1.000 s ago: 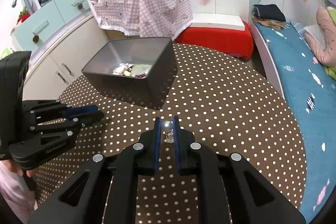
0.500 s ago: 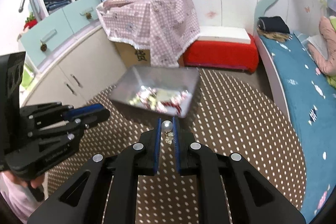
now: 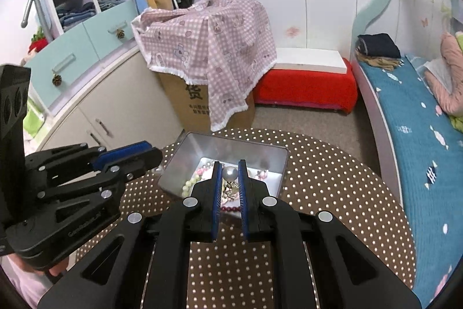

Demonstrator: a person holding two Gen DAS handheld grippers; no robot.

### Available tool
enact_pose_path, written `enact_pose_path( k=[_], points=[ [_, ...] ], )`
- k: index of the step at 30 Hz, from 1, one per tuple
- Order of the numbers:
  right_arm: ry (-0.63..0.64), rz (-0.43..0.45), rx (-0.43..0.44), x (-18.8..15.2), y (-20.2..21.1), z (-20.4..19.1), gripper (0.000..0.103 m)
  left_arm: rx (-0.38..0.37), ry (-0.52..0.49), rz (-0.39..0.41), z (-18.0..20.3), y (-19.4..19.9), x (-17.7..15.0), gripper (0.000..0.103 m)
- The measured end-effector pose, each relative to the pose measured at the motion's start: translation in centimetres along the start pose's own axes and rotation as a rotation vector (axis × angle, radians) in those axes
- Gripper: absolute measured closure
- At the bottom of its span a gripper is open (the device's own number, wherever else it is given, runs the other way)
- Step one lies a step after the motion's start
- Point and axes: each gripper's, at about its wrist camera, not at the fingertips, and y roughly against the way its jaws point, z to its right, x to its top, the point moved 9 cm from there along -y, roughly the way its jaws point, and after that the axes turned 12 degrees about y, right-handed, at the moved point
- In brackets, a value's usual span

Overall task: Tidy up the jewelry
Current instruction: 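Carry both pearl earrings into the grey box and open both grippers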

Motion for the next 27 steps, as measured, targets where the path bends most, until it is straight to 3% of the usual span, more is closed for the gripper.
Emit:
enact_pose_path(
  k=[10,11,12,13,14,15,18,21,27],
  points=[
    [-0.003,-0.060,0.010,0.3,-3.6,0.7,0.087,-0.008,0.015,-0.053,-0.7,-3.9,1.1,0.090],
    [-0.004,-0.076,0.008,0.0,-4.0,0.9,0.075,0.008,0.026,-0.066,-1.1,-4.4,1.0,0.088],
    [-0.006,-0.084,-0.003,-0.2,-4.1,1.1,0.063,0.017,0.034,-0.077,-1.3,-4.7,0.9,0.077],
    [-0.016,-0.087,-0.055,-0.4,-4.1,1.8,0.041,0.030,0.058,-0.084,-1.8,-5.0,0.9,0.069],
    [-0.023,-0.079,-0.093,-0.6,-4.0,2.5,0.031,0.027,0.079,-0.093,-2.3,-5.3,0.9,0.064],
    [-0.034,-0.064,-0.094,-0.7,-3.9,3.0,0.031,0.021,0.087,-0.100,-2.5,-5.4,0.8,0.057],
    [-0.093,-0.070,-0.077,-1.2,-3.7,4.1,0.031,0.034,0.083,-0.104,-3.0,-5.5,0.5,0.056],
    [-0.105,-0.067,-0.109,-1.6,-3.1,4.8,0.031,0.040,0.082,-0.107,-3.2,-5.1,-0.1,0.048],
    [-0.119,-0.059,-0.198,-3.3,-0.1,5.2,0.025,0.036,0.078,-0.108,-2.4,-2.9,-1.9,0.048]
  ],
)
